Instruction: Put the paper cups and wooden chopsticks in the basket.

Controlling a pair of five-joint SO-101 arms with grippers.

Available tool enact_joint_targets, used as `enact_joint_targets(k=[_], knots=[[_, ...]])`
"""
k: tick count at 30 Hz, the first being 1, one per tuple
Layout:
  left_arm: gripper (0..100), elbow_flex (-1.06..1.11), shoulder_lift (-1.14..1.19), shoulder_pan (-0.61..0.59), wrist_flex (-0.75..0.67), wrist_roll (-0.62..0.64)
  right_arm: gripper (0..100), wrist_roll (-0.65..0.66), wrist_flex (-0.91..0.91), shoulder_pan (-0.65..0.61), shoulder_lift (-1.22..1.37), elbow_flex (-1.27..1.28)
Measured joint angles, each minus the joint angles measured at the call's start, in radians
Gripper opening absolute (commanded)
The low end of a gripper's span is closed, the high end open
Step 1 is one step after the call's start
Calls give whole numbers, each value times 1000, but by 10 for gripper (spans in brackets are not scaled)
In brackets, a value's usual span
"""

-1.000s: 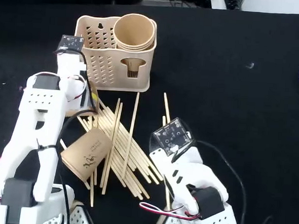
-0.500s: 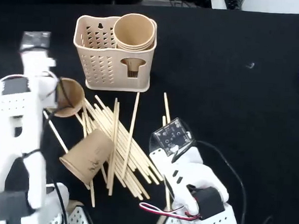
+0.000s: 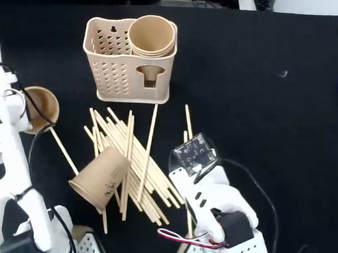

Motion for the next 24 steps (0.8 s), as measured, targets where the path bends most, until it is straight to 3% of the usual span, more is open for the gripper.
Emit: enact_joint_targets(k=[4,11,14,18,24], knots=[[41,-18,101,43,98,15,269,0,0,0,0,0],[183,-221,318,40,201,68,269,0,0,0,0,0],[161,-299,402,15,203,77,269,0,0,0,0,0],[31,-379,491,14,203,77,269,0,0,0,0,0],[30,-453,516,5,215,114,269,0,0,0,0,18]])
